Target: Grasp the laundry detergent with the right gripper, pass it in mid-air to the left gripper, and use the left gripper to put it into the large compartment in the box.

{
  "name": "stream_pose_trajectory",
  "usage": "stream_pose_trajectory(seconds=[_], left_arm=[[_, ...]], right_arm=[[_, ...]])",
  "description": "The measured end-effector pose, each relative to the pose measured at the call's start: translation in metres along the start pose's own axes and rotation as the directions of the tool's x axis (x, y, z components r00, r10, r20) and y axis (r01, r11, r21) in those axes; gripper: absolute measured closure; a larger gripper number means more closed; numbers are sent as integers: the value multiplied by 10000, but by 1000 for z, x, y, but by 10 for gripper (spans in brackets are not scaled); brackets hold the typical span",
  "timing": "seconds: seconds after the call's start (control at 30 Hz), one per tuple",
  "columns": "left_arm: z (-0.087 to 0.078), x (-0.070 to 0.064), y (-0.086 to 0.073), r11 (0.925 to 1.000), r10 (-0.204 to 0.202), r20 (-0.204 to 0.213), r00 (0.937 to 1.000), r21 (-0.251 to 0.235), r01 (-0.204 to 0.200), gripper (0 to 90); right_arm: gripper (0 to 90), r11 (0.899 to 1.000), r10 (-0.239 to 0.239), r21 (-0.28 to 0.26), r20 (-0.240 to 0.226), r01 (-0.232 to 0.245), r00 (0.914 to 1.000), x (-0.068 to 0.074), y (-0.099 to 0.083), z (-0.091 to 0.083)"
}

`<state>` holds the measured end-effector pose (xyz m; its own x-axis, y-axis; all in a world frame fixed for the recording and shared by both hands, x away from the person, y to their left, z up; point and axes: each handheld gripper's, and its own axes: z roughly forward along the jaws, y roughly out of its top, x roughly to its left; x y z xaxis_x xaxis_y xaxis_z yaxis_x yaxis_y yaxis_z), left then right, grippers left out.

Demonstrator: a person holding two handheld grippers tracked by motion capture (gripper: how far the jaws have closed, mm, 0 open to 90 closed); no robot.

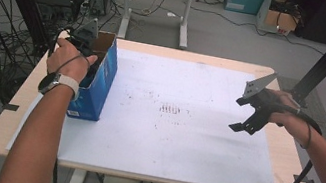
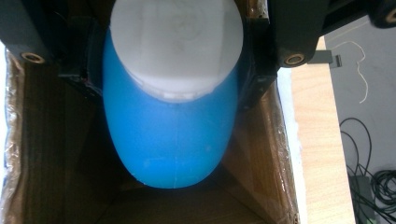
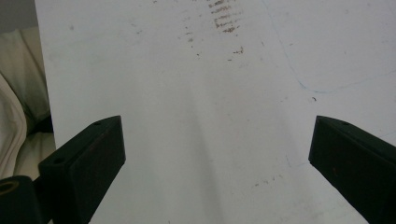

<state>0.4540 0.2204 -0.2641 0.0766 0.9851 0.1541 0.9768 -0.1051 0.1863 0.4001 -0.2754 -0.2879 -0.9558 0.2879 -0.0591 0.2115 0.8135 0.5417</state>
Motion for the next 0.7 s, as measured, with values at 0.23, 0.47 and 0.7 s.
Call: stream_pose_trajectory(seconds=[0.23,0.47,0.7], left_arm=[[0,0,0,10000,15,-11,10000,-6,-15,378],[0,0,0,10000,2,-14,10000,-23,-2,378],[0,0,0,10000,5,-15,10000,-47,-5,378]], right_arm=[[39,10000,1,-8,-9,-1,10000,0,0,0],[39,10000,3,-3,-13,-3,10000,0,0,0],[39,10000,26,-29,-20,-26,10000,0,0,1]])
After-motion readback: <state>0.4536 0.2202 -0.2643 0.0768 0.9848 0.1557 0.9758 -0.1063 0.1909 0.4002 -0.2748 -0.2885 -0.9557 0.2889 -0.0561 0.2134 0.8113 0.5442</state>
